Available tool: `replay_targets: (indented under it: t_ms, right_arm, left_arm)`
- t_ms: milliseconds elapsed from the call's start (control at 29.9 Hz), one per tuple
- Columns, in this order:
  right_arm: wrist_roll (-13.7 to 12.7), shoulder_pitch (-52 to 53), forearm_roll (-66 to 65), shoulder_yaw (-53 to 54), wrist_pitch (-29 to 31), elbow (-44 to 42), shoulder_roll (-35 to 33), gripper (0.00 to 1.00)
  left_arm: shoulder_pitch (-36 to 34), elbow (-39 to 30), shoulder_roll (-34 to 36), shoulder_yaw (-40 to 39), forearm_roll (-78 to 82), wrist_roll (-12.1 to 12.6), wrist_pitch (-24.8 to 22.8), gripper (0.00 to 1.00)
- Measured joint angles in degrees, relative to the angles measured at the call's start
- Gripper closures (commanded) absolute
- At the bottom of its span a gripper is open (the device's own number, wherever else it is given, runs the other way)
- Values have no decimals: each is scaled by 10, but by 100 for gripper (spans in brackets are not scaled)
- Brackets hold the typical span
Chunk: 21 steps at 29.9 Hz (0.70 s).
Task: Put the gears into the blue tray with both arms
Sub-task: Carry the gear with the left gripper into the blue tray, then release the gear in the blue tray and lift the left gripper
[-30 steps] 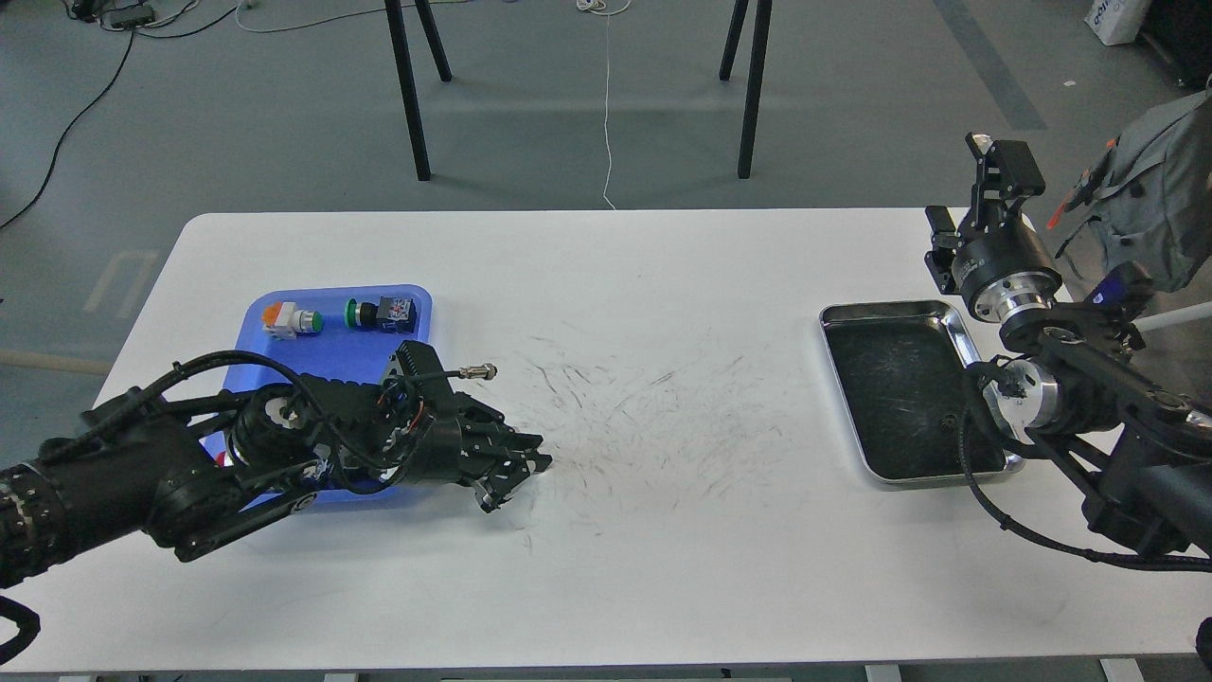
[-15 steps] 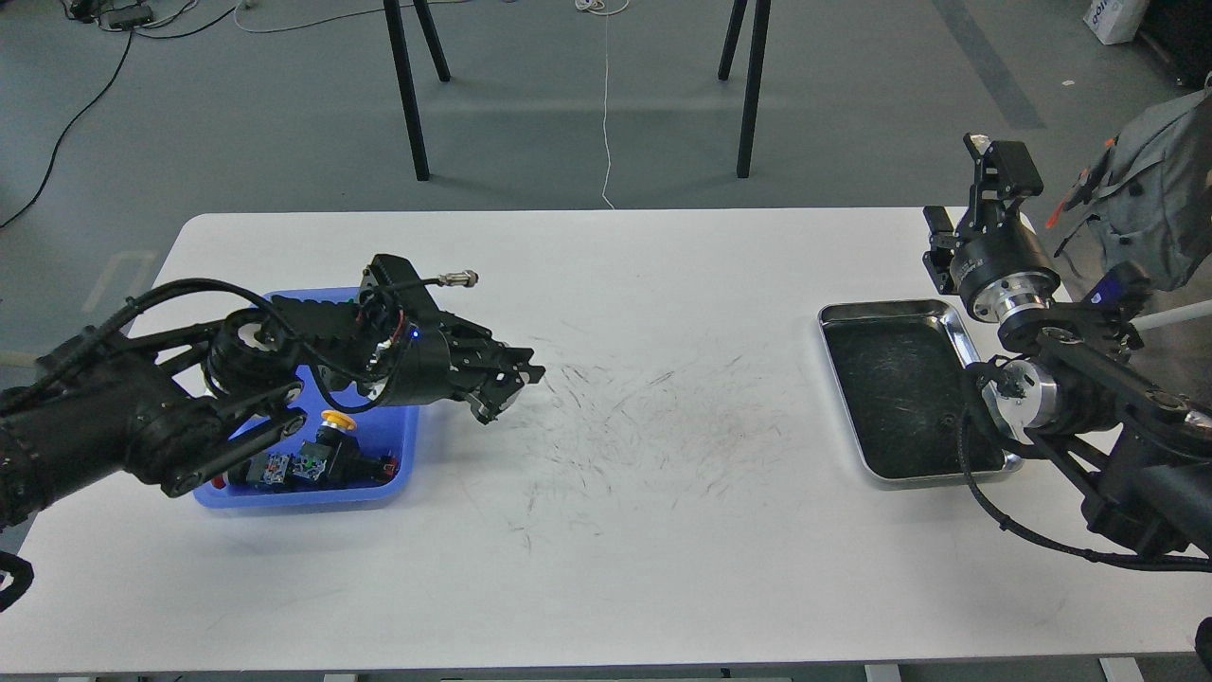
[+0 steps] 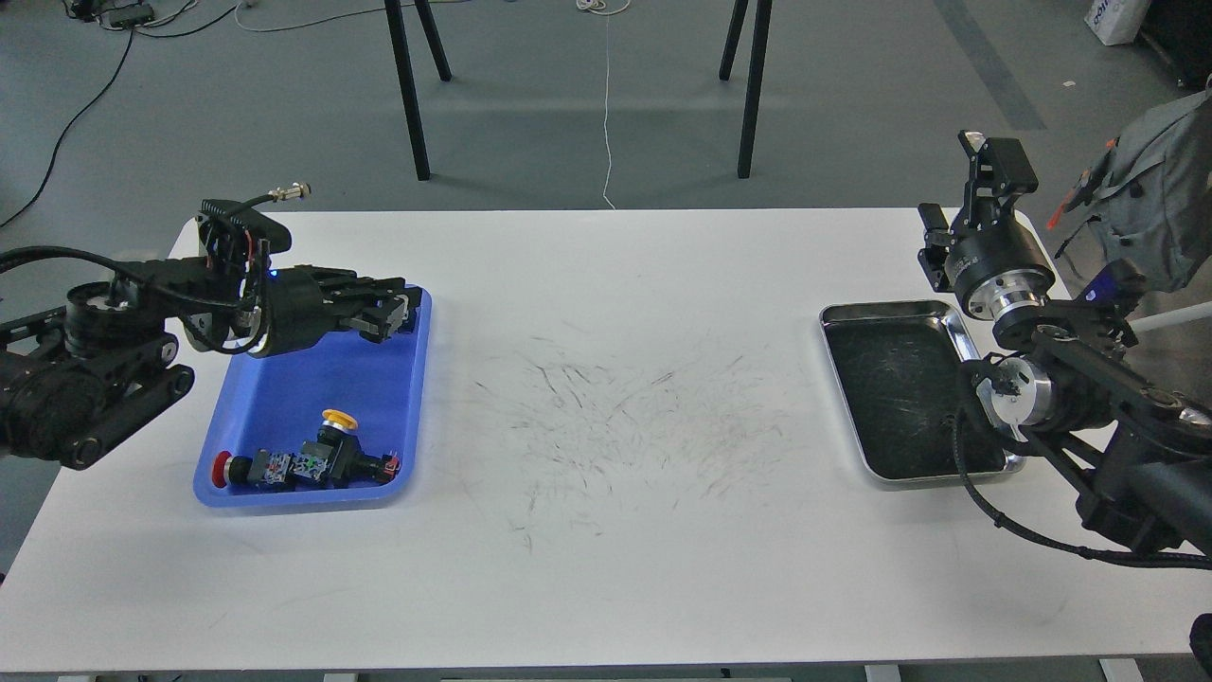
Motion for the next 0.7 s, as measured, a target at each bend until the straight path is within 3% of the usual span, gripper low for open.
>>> replay_targets:
  t_ms: [702]
  right_arm:
    - [0,4,0,-10,0,3,-1,3]
  left_arm:
    - [49,52,27,8,-36,0,7,86]
